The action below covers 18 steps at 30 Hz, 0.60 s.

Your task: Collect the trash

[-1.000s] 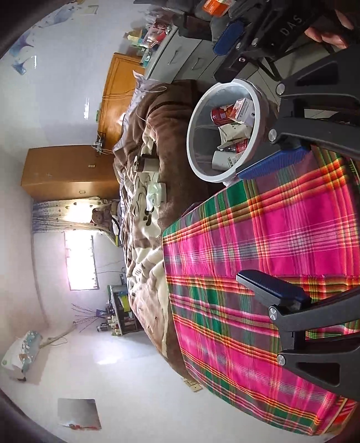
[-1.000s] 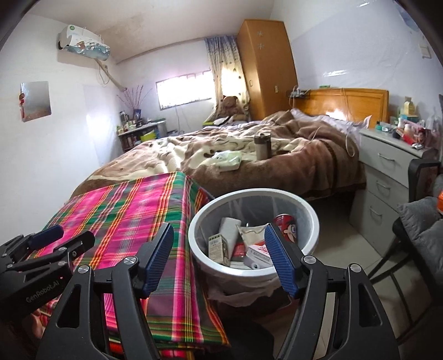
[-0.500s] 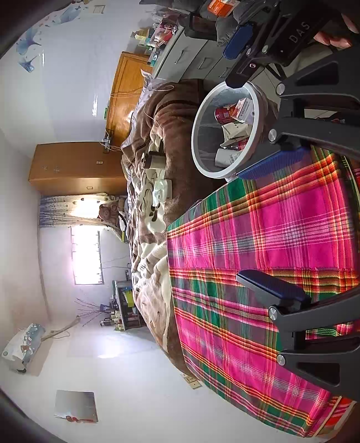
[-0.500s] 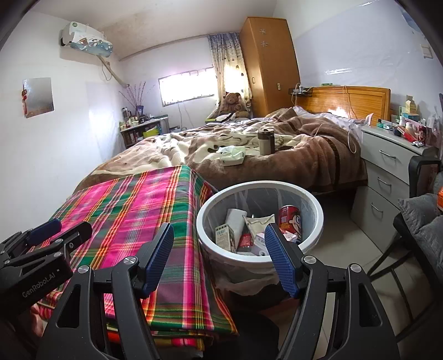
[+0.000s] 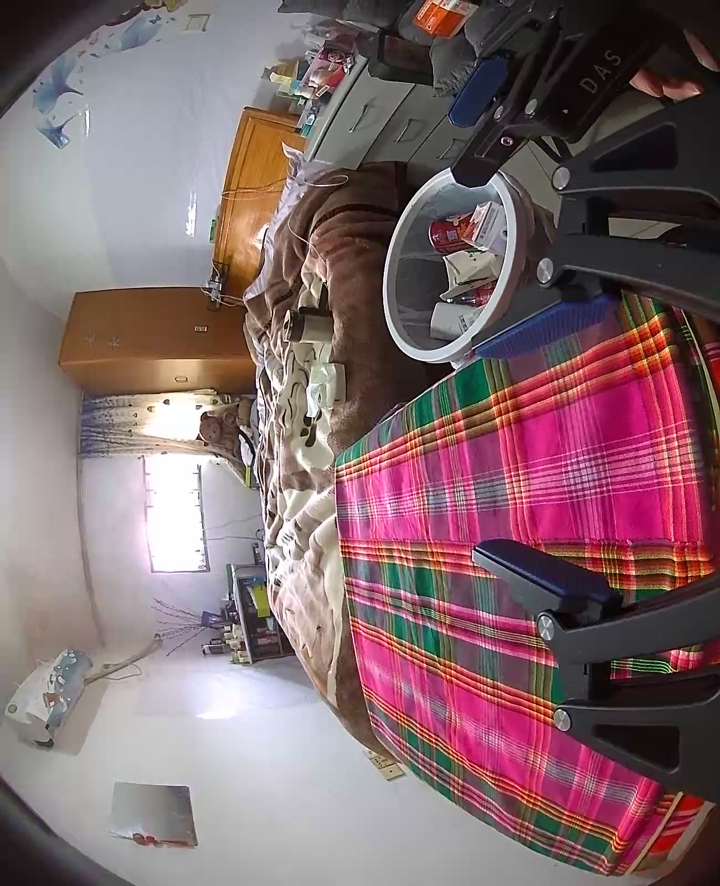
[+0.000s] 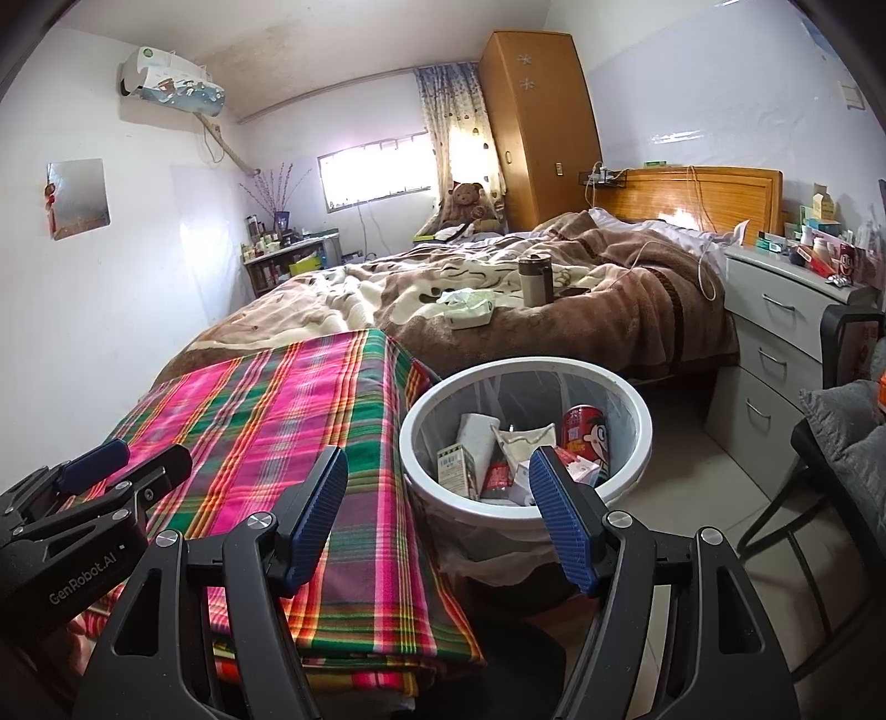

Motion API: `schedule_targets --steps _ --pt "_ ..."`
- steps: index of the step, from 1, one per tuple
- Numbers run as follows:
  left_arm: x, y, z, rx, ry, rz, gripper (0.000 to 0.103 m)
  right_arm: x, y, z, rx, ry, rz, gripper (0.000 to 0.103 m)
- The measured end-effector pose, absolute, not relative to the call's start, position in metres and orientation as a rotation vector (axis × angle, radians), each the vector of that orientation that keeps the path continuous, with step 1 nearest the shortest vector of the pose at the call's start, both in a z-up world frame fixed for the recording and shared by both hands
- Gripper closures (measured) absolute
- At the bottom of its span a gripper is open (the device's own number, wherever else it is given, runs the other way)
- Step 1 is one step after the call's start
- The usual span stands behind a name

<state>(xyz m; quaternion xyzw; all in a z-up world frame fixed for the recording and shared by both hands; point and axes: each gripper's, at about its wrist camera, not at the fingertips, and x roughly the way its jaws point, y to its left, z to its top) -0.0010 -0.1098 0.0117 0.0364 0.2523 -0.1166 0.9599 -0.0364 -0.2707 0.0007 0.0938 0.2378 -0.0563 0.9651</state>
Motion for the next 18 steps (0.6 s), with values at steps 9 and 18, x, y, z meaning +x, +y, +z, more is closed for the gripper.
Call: schedule_targets --steps 9,18 --pt "-0.0030 -0.1085 0.0125 0.073 0.509 -0.239 0.036 -0.0378 -0.2694 0.0018 0.189 0.479 -0.118 0.033" --pt "-0.0062 -0.1078 0.0135 0.073 0.510 -0.240 0.036 -0.0383 -0.2685 0.0028 0.190 0.481 -0.119 0.033"
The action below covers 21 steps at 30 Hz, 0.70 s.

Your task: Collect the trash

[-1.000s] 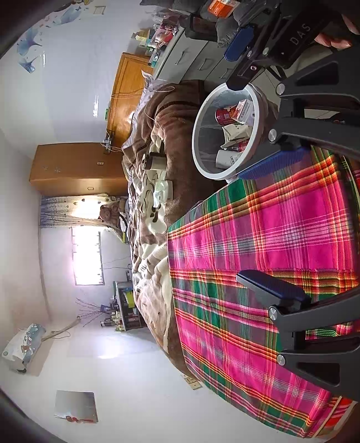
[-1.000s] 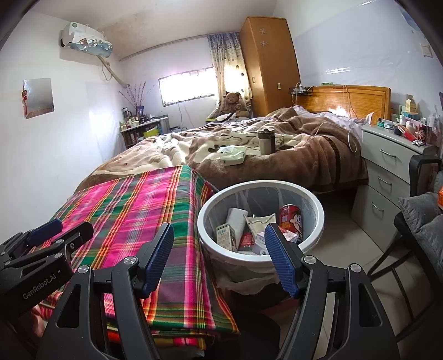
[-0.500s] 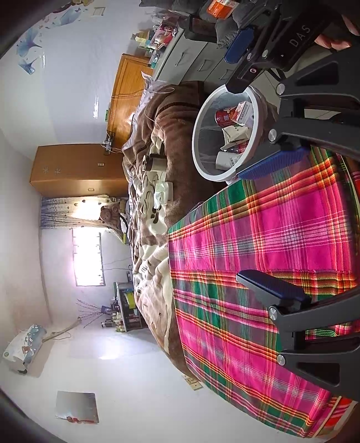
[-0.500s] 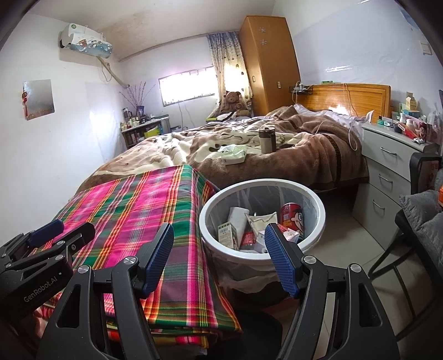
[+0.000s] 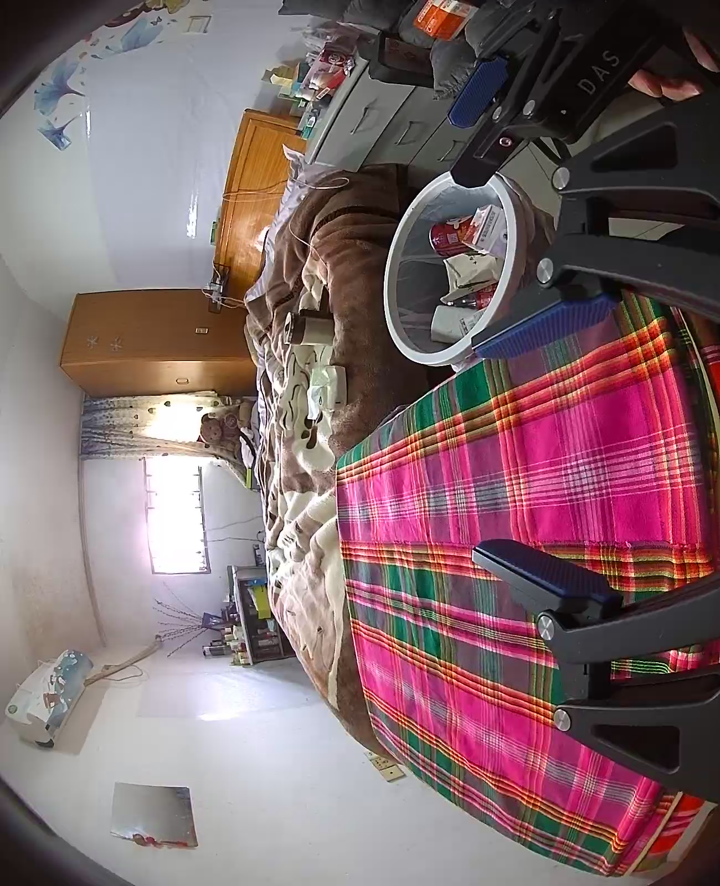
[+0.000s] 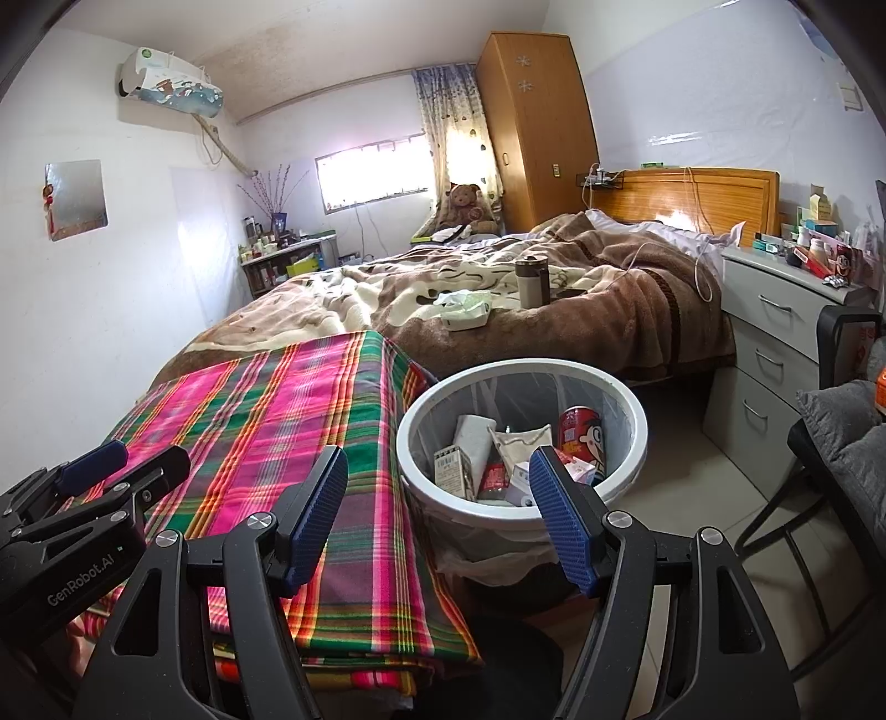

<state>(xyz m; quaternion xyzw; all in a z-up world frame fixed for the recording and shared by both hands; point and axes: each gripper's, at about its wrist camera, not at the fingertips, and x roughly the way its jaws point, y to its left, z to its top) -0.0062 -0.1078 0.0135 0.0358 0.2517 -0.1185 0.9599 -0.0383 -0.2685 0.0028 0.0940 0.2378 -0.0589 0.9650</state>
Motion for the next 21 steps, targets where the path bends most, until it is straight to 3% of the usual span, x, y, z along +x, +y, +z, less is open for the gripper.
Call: schedule_targets --steps 21 --pt "-0.0051 -0.1078 0.0145 0.073 0.510 -0.244 0.036 -0.0375 -0.2687 0.0026 0.191 0.479 -0.119 0.033"
